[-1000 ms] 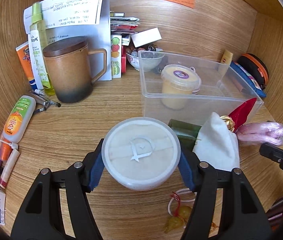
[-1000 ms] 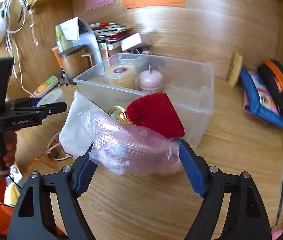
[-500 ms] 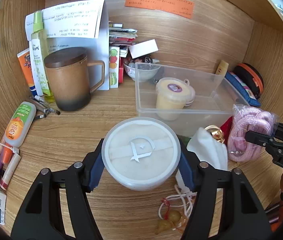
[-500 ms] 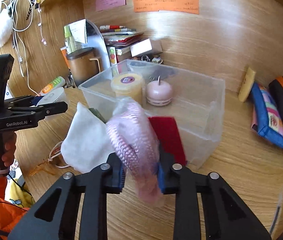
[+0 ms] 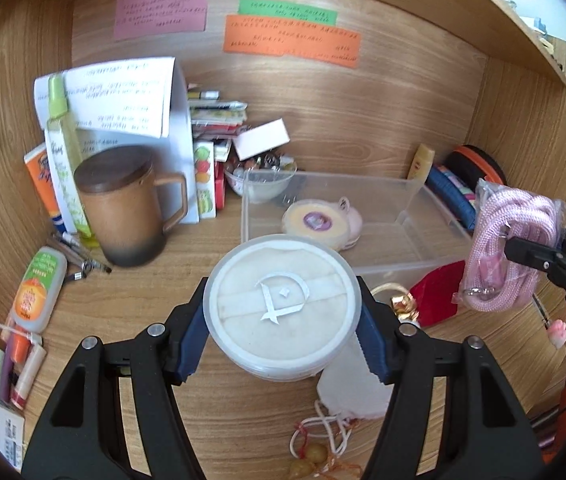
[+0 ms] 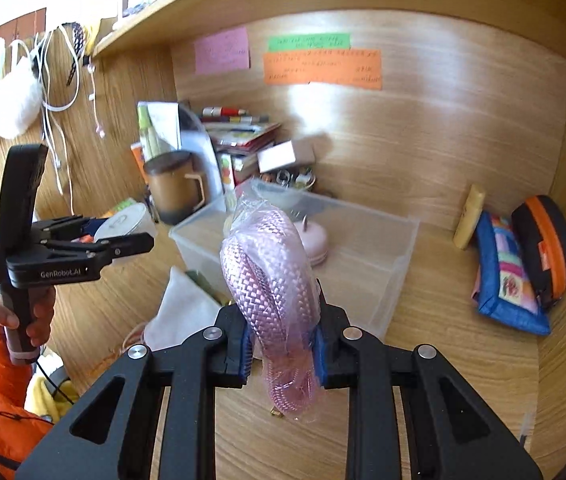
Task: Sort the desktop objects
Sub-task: 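Carry the white container with the left gripper while the right gripper carries the rope bag over the bin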
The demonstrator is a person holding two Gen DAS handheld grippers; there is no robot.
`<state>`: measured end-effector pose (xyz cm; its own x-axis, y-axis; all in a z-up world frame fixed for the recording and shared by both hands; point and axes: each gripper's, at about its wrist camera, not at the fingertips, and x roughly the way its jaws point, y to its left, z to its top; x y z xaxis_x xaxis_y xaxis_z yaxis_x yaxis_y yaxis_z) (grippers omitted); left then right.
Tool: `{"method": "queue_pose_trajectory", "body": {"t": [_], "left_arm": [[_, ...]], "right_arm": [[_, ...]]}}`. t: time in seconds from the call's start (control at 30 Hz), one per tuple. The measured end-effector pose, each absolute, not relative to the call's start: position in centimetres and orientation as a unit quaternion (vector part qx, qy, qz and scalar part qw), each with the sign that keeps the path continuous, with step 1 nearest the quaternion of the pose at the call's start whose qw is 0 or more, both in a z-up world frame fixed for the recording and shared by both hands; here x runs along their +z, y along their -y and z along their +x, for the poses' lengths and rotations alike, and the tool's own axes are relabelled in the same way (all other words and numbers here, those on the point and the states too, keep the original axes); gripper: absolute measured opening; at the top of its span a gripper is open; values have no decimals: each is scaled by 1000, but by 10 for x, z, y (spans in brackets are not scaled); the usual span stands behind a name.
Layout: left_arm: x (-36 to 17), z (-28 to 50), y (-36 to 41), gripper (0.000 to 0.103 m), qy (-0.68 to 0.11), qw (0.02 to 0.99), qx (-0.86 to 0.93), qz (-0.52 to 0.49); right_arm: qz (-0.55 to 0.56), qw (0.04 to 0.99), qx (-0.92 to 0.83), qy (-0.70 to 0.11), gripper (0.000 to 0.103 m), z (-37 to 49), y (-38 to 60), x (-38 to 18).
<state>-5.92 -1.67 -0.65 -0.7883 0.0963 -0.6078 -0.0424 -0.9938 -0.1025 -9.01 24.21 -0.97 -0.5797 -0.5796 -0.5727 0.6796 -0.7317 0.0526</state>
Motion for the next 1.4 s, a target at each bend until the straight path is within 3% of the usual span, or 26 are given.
{"method": "queue_pose_trajectory", "body": {"t": [0.63, 1.4], "left_arm": [[21, -108, -1, 65, 26, 63, 946, -318], [1, -171, -41, 65, 9, 117, 927, -355]], "right_arm": [[249, 353, -899, -74, 21, -141, -231, 28], [315, 343, -883, -54, 21, -206, -217, -17]]}}
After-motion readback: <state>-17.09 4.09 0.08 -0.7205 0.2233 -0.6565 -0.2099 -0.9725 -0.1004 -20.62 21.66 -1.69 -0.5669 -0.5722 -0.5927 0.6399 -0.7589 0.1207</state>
